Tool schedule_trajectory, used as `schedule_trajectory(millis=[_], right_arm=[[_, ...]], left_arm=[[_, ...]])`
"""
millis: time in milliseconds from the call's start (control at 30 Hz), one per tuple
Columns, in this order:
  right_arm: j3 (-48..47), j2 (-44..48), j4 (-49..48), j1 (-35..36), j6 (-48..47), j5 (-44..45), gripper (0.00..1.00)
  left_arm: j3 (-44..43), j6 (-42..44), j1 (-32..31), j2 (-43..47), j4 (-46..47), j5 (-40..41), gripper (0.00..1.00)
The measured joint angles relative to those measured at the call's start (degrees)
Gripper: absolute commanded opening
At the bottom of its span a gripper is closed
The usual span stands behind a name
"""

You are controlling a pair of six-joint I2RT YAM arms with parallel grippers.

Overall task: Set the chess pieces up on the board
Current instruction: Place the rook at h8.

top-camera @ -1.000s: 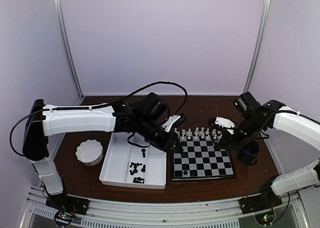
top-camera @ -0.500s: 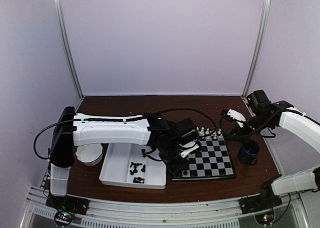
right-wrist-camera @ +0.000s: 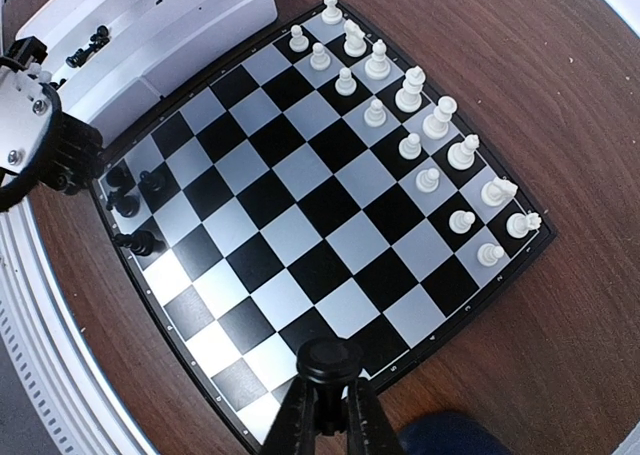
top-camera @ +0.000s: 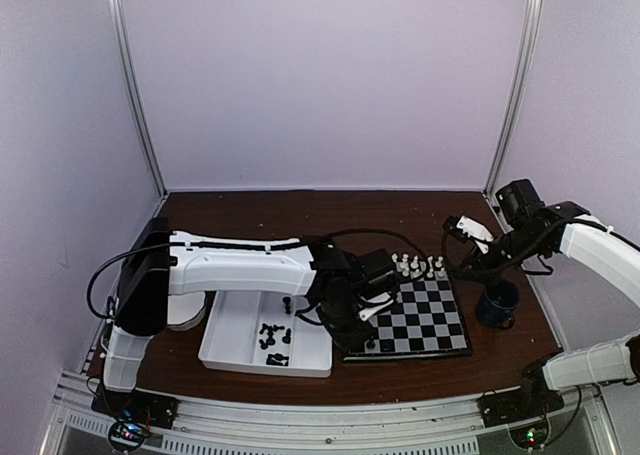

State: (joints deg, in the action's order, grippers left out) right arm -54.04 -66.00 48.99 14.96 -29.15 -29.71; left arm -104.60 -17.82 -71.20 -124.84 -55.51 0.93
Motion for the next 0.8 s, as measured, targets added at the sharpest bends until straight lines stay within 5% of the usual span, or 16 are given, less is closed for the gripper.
schedule_trajectory(millis=[600, 800], right_arm=[[0.0, 0.0, 0.02, -0.04, -0.07, -0.72, 0.09], [0.02, 0.0, 0.02, -0.22, -0.2, -1.22, 0.09]], left_arm=[[-1.07, -0.02, 0.0, -2.45, 2.1, -0.39, 0.06], [-1.07, -0.04, 0.0, -2.49, 2.27, -0.52, 0.15]])
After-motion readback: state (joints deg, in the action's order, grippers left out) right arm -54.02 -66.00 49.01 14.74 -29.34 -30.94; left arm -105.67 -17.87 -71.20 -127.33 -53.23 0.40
